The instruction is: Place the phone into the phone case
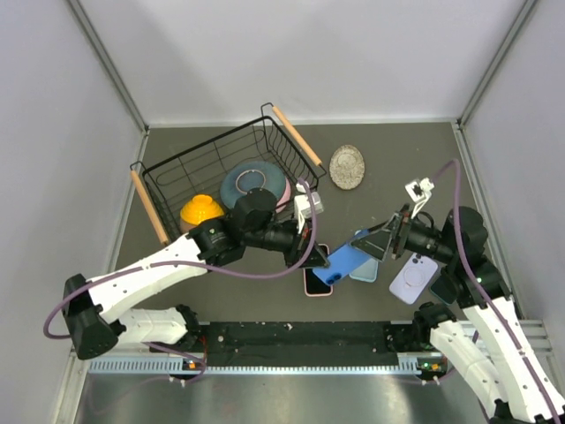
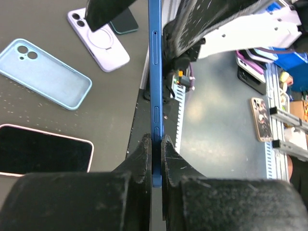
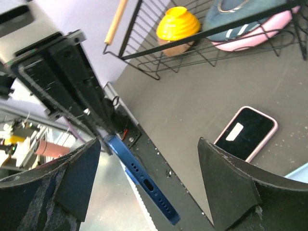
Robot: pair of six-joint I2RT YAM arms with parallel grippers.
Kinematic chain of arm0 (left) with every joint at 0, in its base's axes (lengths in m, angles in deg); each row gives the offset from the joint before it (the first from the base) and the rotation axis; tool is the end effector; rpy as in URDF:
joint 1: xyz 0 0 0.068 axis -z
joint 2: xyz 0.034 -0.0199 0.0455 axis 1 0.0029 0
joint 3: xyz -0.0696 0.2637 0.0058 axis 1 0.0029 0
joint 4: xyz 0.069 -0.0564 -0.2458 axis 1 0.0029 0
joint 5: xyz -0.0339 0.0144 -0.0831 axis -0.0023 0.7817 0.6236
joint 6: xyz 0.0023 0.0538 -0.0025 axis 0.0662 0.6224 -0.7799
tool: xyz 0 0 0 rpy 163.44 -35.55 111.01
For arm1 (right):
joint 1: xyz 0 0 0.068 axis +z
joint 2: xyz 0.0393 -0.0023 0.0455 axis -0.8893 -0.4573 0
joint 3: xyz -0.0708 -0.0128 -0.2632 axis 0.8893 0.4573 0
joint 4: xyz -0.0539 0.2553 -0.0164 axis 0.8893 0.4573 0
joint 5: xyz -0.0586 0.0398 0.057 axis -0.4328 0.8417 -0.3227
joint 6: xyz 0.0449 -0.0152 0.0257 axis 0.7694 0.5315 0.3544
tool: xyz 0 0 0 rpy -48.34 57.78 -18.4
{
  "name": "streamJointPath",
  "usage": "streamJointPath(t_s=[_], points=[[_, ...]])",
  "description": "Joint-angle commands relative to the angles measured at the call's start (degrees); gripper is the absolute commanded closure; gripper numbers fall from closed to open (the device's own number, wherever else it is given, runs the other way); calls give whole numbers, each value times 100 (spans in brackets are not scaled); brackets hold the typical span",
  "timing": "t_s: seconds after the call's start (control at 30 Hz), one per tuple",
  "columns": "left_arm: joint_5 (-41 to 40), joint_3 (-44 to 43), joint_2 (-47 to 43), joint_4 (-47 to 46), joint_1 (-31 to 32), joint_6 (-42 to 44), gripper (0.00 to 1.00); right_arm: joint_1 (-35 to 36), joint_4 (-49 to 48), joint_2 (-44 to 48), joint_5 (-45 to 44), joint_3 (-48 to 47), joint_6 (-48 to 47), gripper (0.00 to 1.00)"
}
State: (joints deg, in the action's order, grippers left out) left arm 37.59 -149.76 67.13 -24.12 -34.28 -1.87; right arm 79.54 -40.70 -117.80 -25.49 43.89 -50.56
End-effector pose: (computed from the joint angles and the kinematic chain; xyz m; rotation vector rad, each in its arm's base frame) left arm 0.1365 -0.2338 0.3450 1.0829 1.8767 -1.3794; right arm 0.1164 0.0601 0.3283 -0.2870 1.8956 1.2795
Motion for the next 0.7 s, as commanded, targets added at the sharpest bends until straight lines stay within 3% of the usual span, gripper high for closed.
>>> streamJointPath(t_s=[0.0, 0.2, 0.43, 0.67], points=[[787, 273, -430, -180, -70, 363, 100, 3, -234, 274, 879, -304, -339, 22], [1236, 538, -519, -629, -325, 46, 100, 12, -225, 572, 1820, -155, -128, 37], [1552, 740, -624, -769, -378, 55, 100, 3, -190, 722, 1970, 83, -119, 38], [1526, 925, -809, -980, -404, 55, 100, 12, -225, 520, 2436, 21, -181, 53]])
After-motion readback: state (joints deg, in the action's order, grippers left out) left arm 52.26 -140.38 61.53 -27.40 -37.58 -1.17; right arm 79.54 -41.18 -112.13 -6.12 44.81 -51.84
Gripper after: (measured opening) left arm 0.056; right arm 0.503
